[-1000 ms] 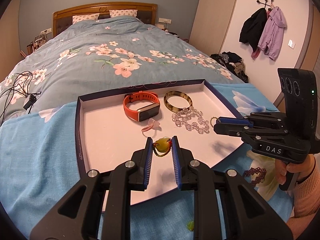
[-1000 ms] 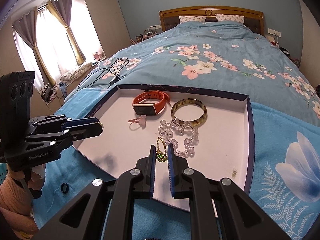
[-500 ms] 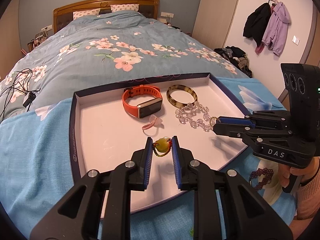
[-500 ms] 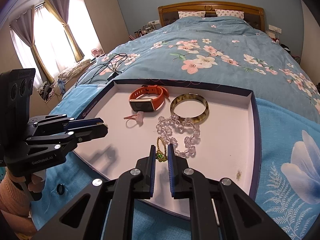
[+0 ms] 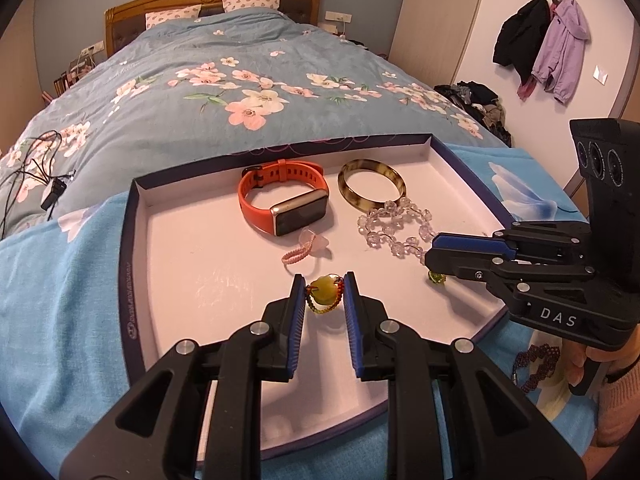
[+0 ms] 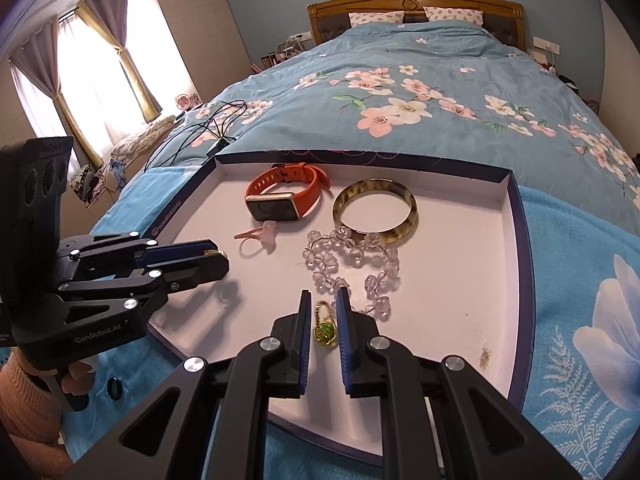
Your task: Organize jewelry
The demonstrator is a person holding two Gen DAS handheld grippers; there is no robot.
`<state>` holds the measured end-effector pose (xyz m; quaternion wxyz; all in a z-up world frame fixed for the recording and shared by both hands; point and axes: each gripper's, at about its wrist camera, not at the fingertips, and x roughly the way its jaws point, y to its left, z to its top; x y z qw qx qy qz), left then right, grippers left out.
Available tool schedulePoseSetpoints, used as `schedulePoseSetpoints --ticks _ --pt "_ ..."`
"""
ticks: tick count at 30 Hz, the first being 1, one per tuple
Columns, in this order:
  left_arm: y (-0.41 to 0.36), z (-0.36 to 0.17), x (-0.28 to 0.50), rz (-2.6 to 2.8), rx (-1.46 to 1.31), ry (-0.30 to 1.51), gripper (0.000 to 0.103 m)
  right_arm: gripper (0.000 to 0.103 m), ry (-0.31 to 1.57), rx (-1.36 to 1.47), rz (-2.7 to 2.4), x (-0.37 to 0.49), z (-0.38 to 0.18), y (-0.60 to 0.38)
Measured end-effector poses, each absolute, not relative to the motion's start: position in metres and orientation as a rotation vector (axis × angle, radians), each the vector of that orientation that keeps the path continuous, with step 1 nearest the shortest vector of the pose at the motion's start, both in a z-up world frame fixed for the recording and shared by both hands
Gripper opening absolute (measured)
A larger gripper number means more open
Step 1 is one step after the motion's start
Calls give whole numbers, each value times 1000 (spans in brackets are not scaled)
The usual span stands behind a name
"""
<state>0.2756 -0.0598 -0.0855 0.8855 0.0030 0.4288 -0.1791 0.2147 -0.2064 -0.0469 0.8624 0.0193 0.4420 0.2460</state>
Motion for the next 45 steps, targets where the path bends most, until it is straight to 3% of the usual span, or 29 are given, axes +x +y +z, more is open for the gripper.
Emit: schedulePoseSetpoints --ticks 7,9,15,29,32,38,45 --pt "-56 -84 276 -381 -25 876 29 17 881 78 504 203 -32 -222" --pt "-54 -80 272 -379 -30 859 32 28 856 84 507 194 -25 -227" --pt "-33 -54 248 -369 -55 777 36 37 812 72 493 158 -10 -251" --pt "-27 -52 155 -437 12 743 39 40 907 40 450 91 -39 -285" --pt "-30 -59 146 -445 11 757 39 36 924 40 458 84 -45 -284" --pt "-36 -70 141 -462 22 779 40 15 945 40 468 80 -54 -280" --pt "-37 -78 136 -476 23 803 40 5 931 53 468 80 -52 -279"
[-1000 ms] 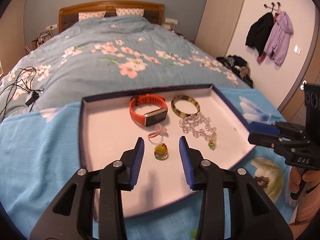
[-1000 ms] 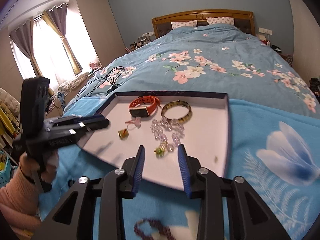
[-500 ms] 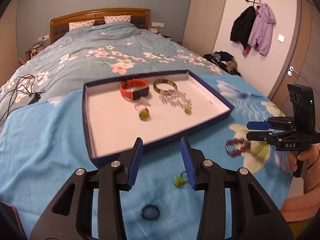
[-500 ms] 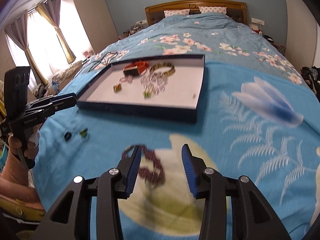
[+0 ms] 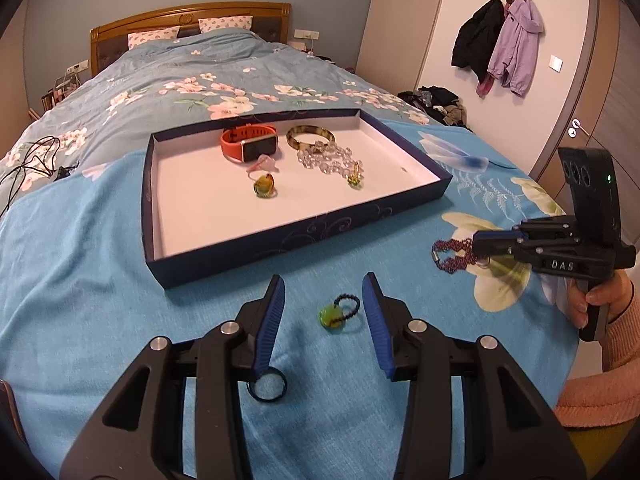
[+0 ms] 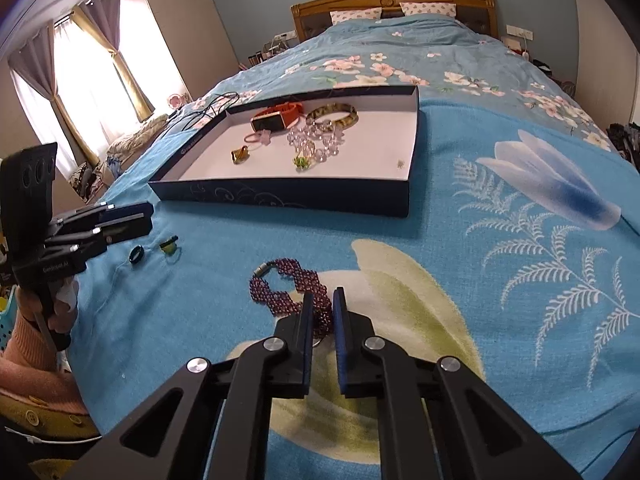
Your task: Organize jewelry
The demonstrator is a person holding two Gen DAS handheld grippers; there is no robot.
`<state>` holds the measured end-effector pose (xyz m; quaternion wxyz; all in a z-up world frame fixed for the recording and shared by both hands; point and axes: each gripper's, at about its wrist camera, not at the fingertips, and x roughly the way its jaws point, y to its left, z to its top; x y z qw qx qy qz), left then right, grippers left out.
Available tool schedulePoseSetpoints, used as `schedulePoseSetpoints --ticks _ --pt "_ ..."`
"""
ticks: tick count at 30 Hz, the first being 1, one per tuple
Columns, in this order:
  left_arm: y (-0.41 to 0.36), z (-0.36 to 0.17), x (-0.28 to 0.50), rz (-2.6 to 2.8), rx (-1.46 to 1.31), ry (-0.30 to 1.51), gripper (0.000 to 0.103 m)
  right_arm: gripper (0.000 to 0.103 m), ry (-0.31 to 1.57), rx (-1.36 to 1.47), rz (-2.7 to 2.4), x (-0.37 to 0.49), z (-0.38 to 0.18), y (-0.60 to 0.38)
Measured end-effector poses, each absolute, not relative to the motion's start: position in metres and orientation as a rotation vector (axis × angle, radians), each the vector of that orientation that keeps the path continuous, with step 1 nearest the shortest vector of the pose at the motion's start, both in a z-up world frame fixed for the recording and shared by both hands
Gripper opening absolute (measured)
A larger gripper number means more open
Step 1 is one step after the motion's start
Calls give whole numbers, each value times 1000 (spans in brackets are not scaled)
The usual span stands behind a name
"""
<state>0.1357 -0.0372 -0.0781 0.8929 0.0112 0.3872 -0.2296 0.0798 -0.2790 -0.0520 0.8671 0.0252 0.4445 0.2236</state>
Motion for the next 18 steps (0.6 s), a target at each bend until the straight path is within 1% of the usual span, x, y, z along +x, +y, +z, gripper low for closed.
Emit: schedulePoseSetpoints --ticks 18 --pt "-57 -96 136 -521 87 870 40 4 820 45 527 86 -17 -261"
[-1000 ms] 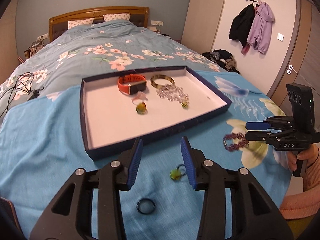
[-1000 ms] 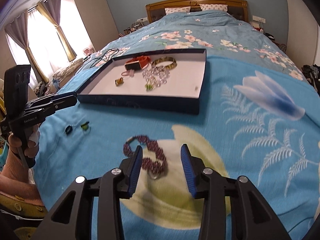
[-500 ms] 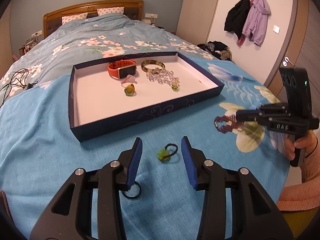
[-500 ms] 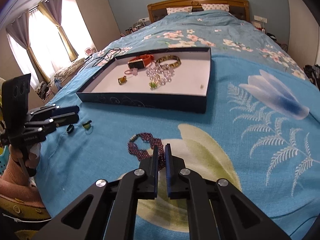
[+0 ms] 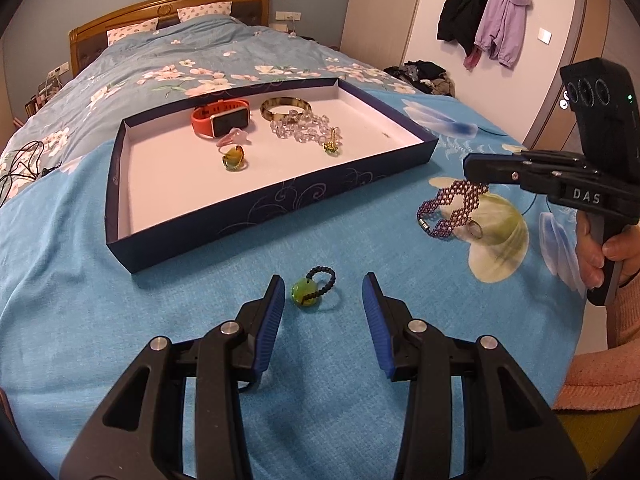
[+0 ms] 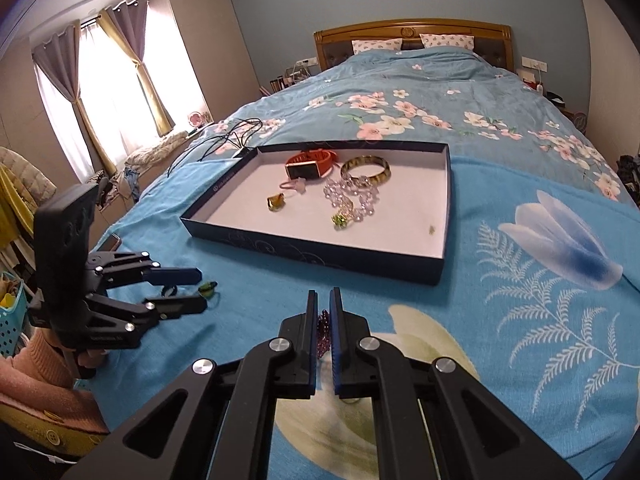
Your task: Organize jewelry
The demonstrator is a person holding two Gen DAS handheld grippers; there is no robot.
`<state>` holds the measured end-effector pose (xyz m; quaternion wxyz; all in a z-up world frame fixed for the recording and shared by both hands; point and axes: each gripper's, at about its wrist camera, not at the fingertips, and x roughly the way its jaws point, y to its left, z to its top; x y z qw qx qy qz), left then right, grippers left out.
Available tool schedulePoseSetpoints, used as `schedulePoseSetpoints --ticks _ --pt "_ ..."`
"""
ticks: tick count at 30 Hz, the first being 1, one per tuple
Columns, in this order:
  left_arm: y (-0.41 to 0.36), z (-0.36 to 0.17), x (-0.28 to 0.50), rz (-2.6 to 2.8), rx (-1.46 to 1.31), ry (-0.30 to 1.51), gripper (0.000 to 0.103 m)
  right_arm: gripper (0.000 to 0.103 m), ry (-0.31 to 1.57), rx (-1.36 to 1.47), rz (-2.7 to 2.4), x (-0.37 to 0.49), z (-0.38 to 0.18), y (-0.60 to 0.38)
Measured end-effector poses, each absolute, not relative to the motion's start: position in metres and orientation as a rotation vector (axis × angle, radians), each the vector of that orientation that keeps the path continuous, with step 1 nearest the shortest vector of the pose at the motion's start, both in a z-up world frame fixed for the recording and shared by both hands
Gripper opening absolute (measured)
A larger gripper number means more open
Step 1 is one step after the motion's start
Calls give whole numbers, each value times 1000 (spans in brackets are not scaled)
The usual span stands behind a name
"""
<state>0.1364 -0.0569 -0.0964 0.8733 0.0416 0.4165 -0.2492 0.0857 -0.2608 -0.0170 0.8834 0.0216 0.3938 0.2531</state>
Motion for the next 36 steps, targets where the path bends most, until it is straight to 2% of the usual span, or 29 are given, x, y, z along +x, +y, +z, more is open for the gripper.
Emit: schedulePoseSetpoints --ticks 10,13,36 --pt "-54 -104 148 -480 67 909 30 4 800 65 537 88 -13 -258" --pt "-53 -104 148 -461 72 908 24 4 793 69 537 88 -13 -257" --pt "-48 -87 142 -467 25 858 22 4 740 67 567 89 4 -246"
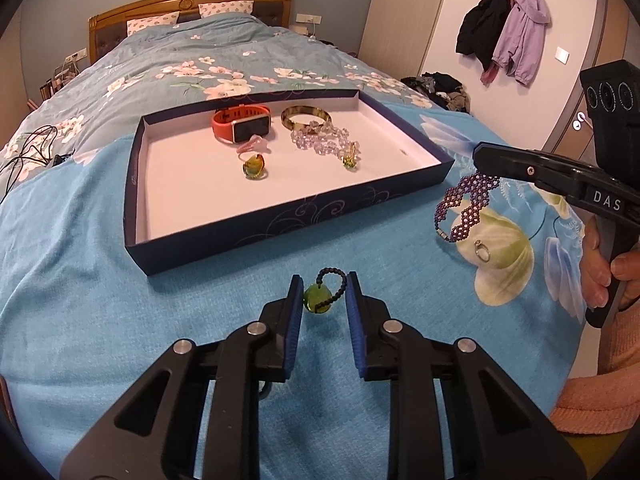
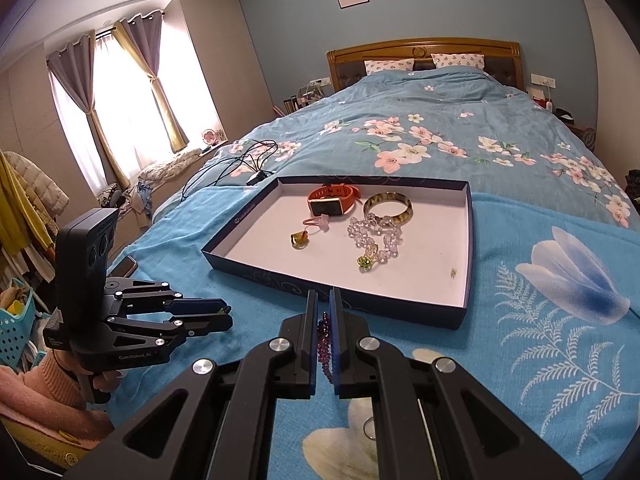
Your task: Organize jewelry
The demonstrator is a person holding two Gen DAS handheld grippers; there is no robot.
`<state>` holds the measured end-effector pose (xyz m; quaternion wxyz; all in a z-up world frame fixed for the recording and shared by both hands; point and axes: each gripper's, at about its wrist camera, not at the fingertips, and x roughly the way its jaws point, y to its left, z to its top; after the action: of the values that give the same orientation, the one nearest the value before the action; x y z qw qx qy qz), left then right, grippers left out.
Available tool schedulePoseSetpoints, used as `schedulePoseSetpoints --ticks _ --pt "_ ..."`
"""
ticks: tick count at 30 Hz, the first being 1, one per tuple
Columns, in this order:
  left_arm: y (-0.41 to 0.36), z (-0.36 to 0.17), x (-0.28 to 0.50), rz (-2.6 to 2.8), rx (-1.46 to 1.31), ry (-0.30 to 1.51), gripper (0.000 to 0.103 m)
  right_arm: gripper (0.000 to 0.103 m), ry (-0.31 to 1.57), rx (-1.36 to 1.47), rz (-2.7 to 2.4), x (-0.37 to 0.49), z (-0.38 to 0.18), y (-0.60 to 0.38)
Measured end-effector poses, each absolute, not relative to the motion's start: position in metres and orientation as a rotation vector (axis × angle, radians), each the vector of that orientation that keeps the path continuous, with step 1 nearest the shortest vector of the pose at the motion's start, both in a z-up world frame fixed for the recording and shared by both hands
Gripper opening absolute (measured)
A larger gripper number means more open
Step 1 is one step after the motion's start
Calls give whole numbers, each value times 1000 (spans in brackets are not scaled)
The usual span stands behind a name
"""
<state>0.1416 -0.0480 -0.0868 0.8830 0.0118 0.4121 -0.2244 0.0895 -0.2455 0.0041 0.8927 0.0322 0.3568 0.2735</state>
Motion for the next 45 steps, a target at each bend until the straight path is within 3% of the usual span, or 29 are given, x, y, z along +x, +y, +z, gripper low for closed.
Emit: schedulePoseSetpoints --ticks 23,25,27,28,34,37,38,39,45 --pt "-51 -52 152 -467 16 774 22 1 714 33 604 103 19 -231" --pt "-51 -52 152 -467 16 776 22 4 738 2 574 103 11 -231" --pt "-51 -53 153 -470 9 782 22 24 783 -27 545 105 -2 -231" --pt "-50 -54 154 -470 7 785 22 27 803 -42 524 106 -9 -232" --pt "-49 -62 155 -471 2 799 22 35 938 -29 479 117 -52 -242" --pt "-47 -65 155 -469 -1 807 22 32 943 -22 481 116 -58 -244" --pt "-47 -66 155 -469 -3 810 22 18 939 -26 478 115 -58 -244" --pt "-47 -66 156 -469 -3 812 22 13 940 -26 480 114 -58 -243" --pt "-47 -67 156 -467 -6 813 22 13 900 -35 497 104 -48 -241"
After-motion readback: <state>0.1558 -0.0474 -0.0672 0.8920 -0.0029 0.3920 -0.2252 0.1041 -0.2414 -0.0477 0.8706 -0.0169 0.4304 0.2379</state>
